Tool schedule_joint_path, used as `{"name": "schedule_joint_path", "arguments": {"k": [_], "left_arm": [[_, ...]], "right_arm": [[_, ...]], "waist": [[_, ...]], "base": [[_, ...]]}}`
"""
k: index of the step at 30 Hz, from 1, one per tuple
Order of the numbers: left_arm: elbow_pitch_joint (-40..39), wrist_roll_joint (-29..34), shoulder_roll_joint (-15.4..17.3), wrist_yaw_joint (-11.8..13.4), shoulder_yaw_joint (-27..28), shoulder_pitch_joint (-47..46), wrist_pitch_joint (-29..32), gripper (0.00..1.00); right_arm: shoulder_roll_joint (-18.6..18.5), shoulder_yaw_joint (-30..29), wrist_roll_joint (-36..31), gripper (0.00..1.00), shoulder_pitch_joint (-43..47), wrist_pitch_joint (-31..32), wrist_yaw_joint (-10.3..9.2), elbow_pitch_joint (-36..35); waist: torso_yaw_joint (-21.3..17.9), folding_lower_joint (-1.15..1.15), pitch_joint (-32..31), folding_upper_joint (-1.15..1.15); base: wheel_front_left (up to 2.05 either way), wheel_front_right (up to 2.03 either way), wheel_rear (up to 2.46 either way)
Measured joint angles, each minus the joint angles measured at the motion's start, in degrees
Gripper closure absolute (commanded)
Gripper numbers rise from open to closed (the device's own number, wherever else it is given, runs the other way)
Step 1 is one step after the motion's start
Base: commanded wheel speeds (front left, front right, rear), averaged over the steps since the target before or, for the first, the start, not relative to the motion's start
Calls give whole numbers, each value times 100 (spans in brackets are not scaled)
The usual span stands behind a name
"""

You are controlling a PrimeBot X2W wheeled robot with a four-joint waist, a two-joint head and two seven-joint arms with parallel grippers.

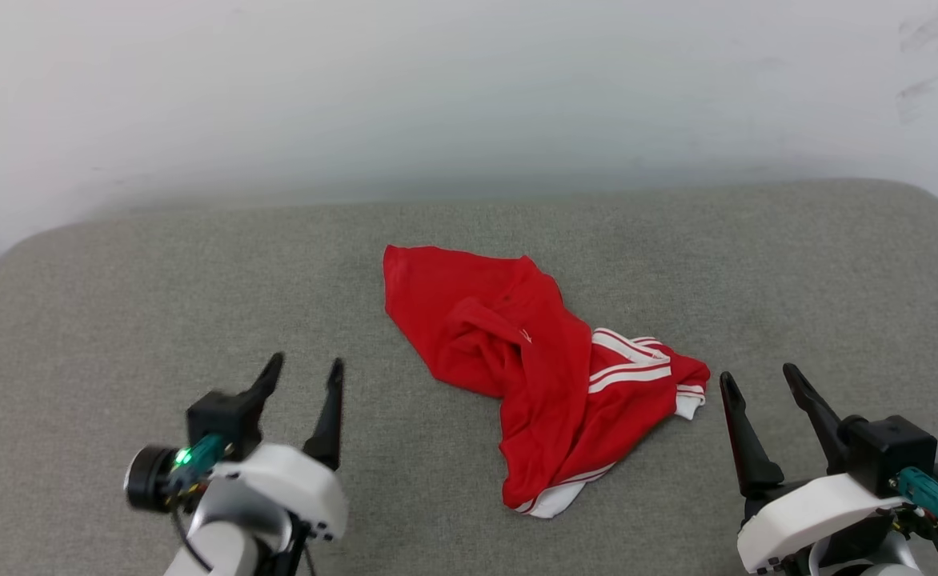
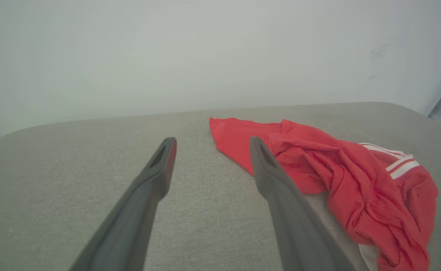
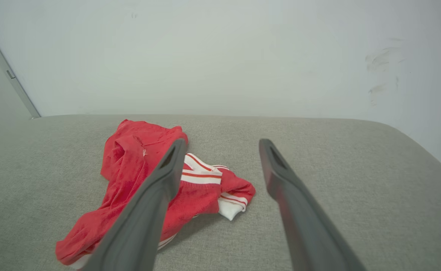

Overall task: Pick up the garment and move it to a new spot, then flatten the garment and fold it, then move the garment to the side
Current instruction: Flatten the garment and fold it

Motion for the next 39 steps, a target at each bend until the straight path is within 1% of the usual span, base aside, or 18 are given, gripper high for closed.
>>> {"name": "schedule_joint_path", "arguments": {"k": [5,10,13,16,22,26,30,31,32,33,35,38,39], "left_arm": [[-40,40,-57,-338,-452,-655,692,0],[-34,134,-280,-631,-903,-1378,1302,0],[118,140,-389,-859,-1171,-1813,1716,0],[338,146,-453,-1021,-1419,-2183,2119,0],[913,109,-483,-1177,-1837,-2615,2792,0],[1339,76,-465,-1211,-2059,-2715,3238,0],[1595,-3,-430,-1234,-2310,-2772,3656,0],[1605,-36,-422,-1235,-2348,-2805,3679,56],[1617,-53,-409,-1241,-2383,-2840,3698,97],[1622,-51,-387,-1245,-2418,-2870,3675,100],[1633,-59,-364,-1259,-2451,-2913,3573,100],[1540,-55,-341,-1256,-2390,-2990,3160,100],[1479,-40,-318,-1212,-2345,-3023,2997,100]], "right_arm": [[0,37,-4,0,-37,8,0,-52],[-1,64,-16,0,-155,-12,0,-88],[0,93,-76,0,-281,-27,1,-101],[0,113,-105,0,-383,-36,0,-107],[0,146,-43,0,-547,-144,0,-19],[0,168,47,0,-615,-248,0,103],[-1,180,109,0,-645,-322,0,223],[0,182,113,0,-665,-341,0,247],[0,183,120,0,-690,-358,0,265],[0,183,142,0,-712,-375,0,282],[0,190,172,0,-732,-393,0,326],[0,167,176,0,-738,-435,0,378],[0,148,176,0,-739,-438,0,388]], "waist": [[-24,0,213,0],[-105,1,488,0],[-176,1,685,0],[-265,1,881,0],[-504,1,1217,0],[-662,1,1374,0],[-772,1,1462,0],[-787,1,1476,0],[-798,1,1487,0],[-806,1,1495,0],[-809,1,1497,0],[-780,1,1475,0],[-764,1,1461,0]], "base": [[0,0,0],[0,0,0],[0,0,0],[0,0,0],[0,0,0],[0,0,0],[0,0,0],[0,0,0],[0,0,0],[0,0,0],[0,0,0],[0,0,0],[0,0,0]]}}
